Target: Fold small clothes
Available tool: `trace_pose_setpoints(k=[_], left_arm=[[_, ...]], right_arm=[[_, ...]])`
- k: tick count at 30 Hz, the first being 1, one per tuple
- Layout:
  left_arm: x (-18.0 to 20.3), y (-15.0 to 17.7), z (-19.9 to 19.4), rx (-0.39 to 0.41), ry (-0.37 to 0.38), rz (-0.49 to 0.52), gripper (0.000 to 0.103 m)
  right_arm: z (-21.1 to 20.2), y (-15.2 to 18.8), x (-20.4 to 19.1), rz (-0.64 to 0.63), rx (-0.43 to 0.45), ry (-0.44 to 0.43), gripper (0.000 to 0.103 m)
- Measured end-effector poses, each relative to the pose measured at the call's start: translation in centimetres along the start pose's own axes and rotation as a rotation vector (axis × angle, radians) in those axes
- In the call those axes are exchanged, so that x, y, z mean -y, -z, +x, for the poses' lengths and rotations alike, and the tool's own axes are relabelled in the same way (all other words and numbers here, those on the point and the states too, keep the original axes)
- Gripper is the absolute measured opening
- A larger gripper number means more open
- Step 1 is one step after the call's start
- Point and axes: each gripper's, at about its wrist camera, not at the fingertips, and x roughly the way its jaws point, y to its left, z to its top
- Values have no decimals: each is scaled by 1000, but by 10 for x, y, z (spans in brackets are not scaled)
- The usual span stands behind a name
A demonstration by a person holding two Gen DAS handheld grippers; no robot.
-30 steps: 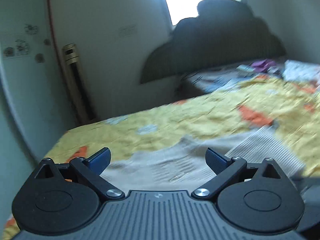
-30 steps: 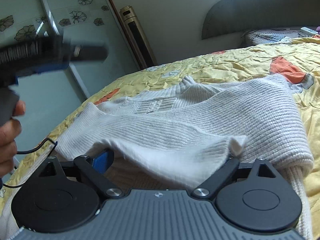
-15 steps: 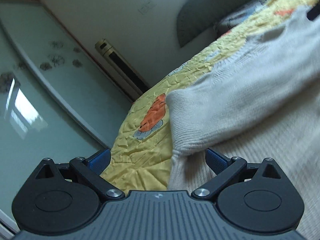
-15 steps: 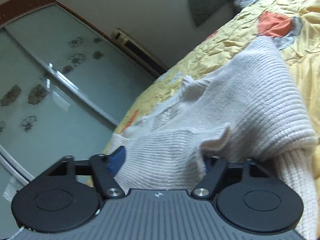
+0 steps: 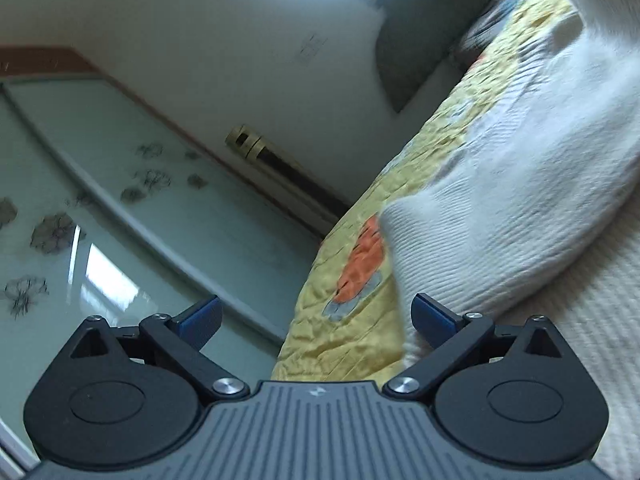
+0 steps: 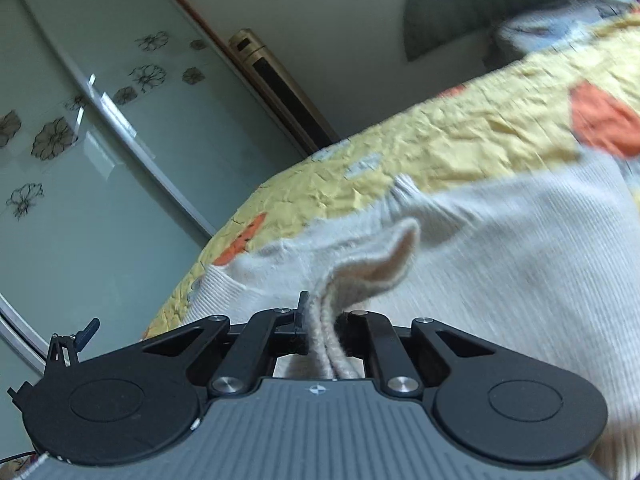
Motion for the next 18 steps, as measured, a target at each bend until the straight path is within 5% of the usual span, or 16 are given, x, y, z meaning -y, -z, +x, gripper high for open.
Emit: trace_pose_setpoints(k=[2, 5, 8, 11, 15, 18], left_arm=[[-10, 3, 7, -56, -11, -57, 102], [-27, 9, -10, -5, 78, -132, 101], [-21, 13, -27, 63, 165, -33, 101], [-3, 15, -30, 78, 235, 114, 100], [-9, 4, -11, 44, 325, 122, 102], [-5, -1, -1, 72, 295, 144, 100]], right_arm=[[0, -15, -25, -97, 51, -34, 13], [-8, -23, -60, -269, 133, -107, 13], [-7, -20, -71, -346, 127, -75, 12], [2, -15, -61, -327, 74, 22, 13], [-3, -14, -41, -218, 68, 25, 13], [-5, -17, -34, -165, 72, 20, 13]])
